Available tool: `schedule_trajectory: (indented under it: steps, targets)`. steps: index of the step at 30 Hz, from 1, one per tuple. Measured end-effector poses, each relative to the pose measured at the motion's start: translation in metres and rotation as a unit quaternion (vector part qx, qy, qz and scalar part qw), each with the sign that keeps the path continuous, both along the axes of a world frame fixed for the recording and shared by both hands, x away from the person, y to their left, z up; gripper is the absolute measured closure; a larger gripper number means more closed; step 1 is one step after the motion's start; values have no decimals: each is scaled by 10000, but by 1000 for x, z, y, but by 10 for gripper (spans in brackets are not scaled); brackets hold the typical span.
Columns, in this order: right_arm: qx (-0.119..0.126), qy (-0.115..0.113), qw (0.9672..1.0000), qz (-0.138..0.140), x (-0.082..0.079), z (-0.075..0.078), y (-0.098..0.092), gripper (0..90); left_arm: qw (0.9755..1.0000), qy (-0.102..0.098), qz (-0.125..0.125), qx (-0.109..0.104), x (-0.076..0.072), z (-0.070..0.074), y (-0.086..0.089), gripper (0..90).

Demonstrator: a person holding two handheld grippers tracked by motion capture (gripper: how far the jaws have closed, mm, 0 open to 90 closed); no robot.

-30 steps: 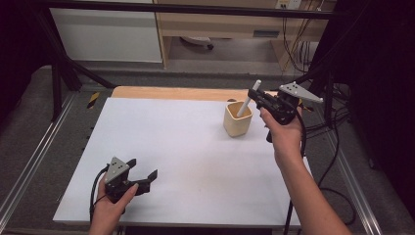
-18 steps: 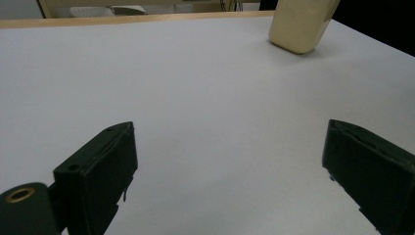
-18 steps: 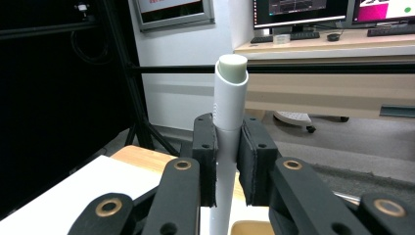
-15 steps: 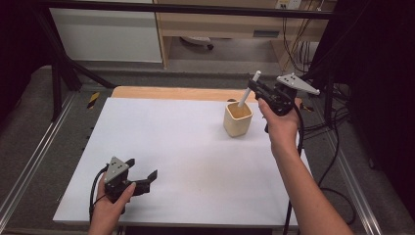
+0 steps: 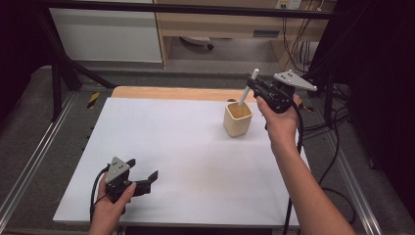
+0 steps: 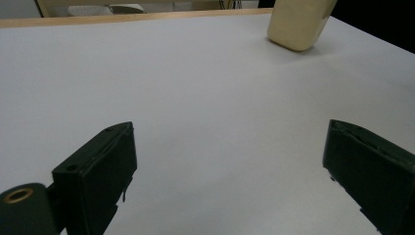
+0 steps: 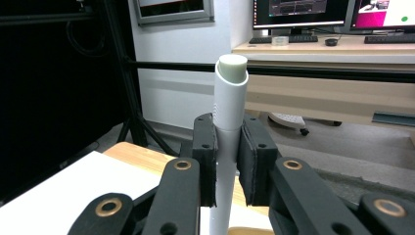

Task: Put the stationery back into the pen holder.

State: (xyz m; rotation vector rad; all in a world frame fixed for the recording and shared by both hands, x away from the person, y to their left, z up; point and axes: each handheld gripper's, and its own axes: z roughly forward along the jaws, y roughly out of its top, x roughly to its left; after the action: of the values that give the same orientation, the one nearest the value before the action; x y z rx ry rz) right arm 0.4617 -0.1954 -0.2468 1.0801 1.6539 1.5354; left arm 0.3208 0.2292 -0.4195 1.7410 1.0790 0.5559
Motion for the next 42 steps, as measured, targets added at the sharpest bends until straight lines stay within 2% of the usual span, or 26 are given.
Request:
schedule_trajectory:
  steps: [7, 11, 15, 22, 25, 27, 29, 31, 34, 39, 42]
  targets:
    - [-244, 1, 9997, -83, 5, 3, 3, 786, 10000, 6, -24, 17, 0, 0, -1, 62]
    - [-304, 0, 9995, -133, 9, 4, 3, 786, 10000, 9, -17, 12, 0, 0, 0, 62]
    - [-372, -18, 9989, -296, 12, 3, 1, 786, 10000, 28, -17, -18, 1, -1, 0, 62]
    - [-479, 6, 9980, -418, 19, 1, 0, 786, 10000, 50, -41, 44, 1, -1, -2, 63]
    - [-727, 0, 9965, -411, 22, -3, 3, 786, 10000, 67, -37, 51, 1, -2, -2, 63]
    - [-803, 14, 9959, -423, 25, -6, 4, 786, 10000, 66, -34, 55, 1, -2, -2, 63]
    - [-792, 69, 9960, -407, 27, -9, 6, 786, 10000, 71, -45, 39, 1, -2, -2, 63]
    - [-624, 177, 9970, -416, 31, -14, 5, 786, 9999, 71, -58, 56, 1, -2, -2, 64]
    - [-779, 240, 9956, -464, 35, -19, 6, 786, 9999, 62, -61, 73, 0, -2, -2, 63]
    - [-880, 310, 9947, -442, 39, -27, 7, 786, 9999, 75, -63, 75, 1, -2, -2, 64]
    - [-827, 363, 9950, -436, 40, -31, 6, 786, 9999, 87, -82, 84, 1, -2, -3, 63]
